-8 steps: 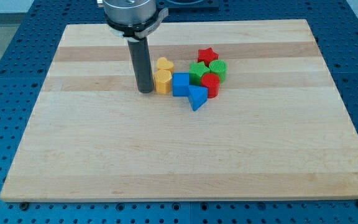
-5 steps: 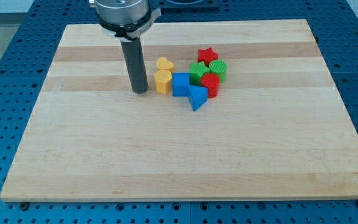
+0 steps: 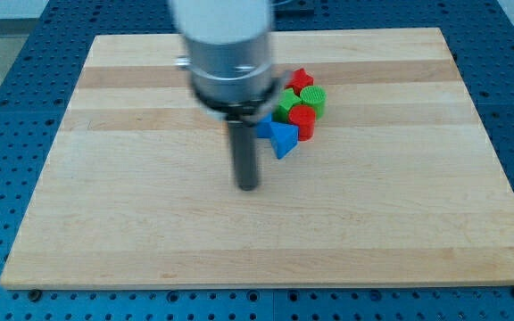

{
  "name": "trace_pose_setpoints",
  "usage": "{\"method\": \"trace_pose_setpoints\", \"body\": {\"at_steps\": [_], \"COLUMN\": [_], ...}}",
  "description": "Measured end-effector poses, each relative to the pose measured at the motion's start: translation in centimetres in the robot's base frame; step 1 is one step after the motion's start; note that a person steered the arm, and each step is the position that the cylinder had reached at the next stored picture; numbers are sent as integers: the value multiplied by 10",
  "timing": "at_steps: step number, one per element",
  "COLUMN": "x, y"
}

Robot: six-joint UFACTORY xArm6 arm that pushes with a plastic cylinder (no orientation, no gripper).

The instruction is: Move the arm vertical to the green circle

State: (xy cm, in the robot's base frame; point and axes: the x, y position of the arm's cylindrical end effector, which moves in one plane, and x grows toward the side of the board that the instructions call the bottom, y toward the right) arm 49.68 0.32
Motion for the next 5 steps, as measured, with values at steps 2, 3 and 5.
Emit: {"method": "trace_pose_setpoints", "body": {"at_steps": [2,3,5], "x": [-7,-23,-39], "y": [35,42,97]}}
